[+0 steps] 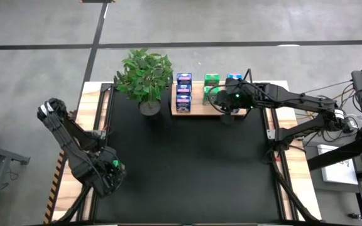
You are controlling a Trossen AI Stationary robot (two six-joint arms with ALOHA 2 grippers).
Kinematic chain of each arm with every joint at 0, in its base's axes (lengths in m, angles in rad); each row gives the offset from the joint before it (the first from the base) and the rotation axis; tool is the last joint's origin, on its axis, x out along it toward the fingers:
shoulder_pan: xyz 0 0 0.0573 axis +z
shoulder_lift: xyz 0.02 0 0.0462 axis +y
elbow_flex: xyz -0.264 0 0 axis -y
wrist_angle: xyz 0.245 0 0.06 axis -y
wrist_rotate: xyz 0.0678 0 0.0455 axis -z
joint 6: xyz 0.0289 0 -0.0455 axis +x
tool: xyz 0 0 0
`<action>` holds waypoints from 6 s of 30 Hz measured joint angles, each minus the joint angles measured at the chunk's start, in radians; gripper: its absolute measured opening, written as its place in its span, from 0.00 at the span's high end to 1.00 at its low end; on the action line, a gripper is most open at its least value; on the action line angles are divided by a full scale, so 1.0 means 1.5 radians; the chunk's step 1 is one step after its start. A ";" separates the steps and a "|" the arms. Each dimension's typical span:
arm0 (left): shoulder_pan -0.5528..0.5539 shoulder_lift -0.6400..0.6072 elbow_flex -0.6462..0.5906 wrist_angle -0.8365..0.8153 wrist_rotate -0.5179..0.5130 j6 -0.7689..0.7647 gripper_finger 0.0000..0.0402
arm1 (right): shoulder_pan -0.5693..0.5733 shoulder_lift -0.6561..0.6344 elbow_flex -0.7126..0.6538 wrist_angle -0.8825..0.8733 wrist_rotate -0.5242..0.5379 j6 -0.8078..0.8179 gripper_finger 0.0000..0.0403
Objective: Stack cereal on shelf
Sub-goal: Put the green cereal box on the shelf aligned with the other green cereal boxes
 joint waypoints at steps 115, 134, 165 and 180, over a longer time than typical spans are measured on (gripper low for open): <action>0.760 0.439 0.369 0.819 0.075 1.493 0.64 | 0.064 -0.093 -0.006 -0.240 0.000 0.151 0.97; 0.764 0.439 0.361 0.820 0.075 1.488 0.64 | 0.064 -0.093 -0.006 -0.240 0.001 0.151 0.97; 0.776 0.448 0.362 0.824 0.069 1.472 0.45 | 0.064 -0.093 -0.006 -0.240 0.005 0.151 0.97; 0.768 0.442 0.448 0.693 0.066 1.490 0.46 | 0.064 -0.093 -0.006 -0.240 0.005 0.157 0.97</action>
